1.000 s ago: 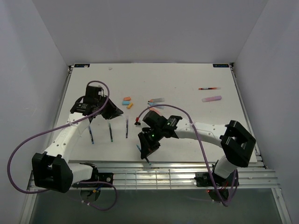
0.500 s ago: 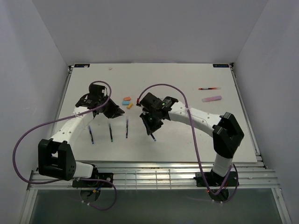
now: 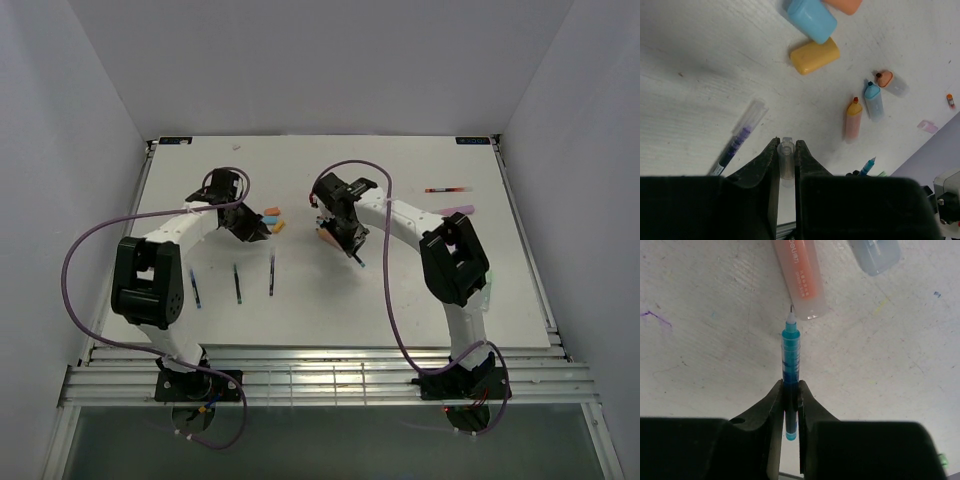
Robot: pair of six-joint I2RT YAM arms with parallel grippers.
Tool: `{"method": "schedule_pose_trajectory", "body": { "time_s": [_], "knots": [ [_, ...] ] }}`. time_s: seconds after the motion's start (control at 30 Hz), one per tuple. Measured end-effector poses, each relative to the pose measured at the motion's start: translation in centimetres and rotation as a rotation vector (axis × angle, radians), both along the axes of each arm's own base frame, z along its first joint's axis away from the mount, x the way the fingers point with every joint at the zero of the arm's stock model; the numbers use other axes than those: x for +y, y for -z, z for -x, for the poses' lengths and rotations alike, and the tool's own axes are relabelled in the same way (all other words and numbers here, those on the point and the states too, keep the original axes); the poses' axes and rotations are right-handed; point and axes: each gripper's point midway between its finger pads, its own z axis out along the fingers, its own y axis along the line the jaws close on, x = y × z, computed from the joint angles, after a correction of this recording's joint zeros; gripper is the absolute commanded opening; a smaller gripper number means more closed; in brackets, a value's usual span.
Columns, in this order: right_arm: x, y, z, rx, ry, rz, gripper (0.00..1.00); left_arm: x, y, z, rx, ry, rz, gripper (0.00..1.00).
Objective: Open the pen caps
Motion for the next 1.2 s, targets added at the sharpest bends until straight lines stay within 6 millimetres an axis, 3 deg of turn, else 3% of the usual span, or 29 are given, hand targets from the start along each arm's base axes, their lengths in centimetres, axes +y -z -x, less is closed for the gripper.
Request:
{"method": "schedule_pose_trajectory", "body": {
  "time_s": [0.37, 0.57, 0.77, 1.03, 1.2],
  "knots": [
    [2.0, 1.3, -0.8, 0.025, -0.082, -0.033, 0.08, 2.1, 3.7, -2.5, 0.034, -0.042, -0.011, 0.00],
    [3.3, 2.6, -1.1, 0.050, -0.087, -0.062, 0.08, 2.1, 4.7, -3.8, 0.027, -0.019, -0.023, 0.01],
    [4.0, 3.9, -1.6, 0.067, -0.079, -0.060, 0.13, 2.1, 5.8, -3.8, 0.047, -0.009, -0.026, 0.15],
    [5.0, 4.0, -2.7, 0.048, -0.079, -0.073, 0.22, 2.1, 5.9, -3.8, 0.046, -0.007, -0.028, 0.33],
    [4.9, 4.3, -2.8, 0.049, -0.077, -0.062, 0.25, 2.1, 5.8, -3.9, 0.042, -0.007, -0.027, 0.38]
  ]
}}
